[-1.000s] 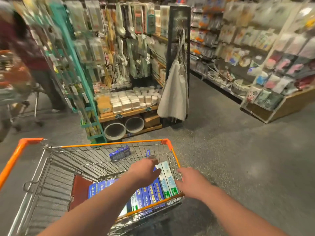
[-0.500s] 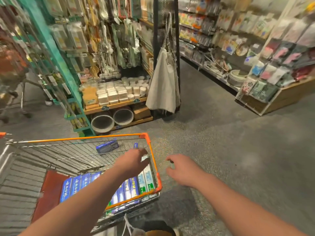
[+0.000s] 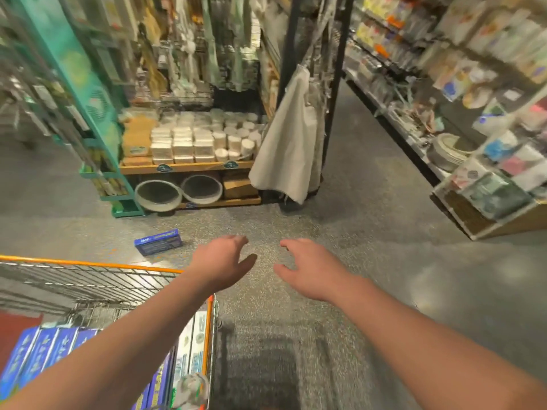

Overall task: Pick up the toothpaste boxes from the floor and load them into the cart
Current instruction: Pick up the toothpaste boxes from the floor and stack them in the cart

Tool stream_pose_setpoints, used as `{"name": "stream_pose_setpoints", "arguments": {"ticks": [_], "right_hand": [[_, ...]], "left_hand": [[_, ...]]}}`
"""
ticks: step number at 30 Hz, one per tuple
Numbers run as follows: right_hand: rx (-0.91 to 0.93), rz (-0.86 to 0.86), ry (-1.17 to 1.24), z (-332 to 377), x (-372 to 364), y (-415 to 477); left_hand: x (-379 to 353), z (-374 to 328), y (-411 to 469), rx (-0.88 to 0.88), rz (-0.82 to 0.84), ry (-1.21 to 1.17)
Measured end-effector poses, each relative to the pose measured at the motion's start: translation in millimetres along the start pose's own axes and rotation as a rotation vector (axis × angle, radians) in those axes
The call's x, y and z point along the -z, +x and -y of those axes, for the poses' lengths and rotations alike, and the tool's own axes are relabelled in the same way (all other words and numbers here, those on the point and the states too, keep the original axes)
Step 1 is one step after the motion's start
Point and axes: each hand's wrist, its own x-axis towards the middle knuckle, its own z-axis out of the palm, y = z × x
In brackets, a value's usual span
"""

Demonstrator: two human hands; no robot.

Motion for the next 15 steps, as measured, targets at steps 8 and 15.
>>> {"name": "stream_pose_setpoints", "arguments": {"ticks": [8,15], "right_hand": [[0.214,0.111,-0.099,-57,40,137],[0.447,0.271,-0.181,-52,59,256]], "left_hand": [[10,0,79,0.219,-0.01,0.152],[21,18,106,0.552,-0.009,0.142]]}}
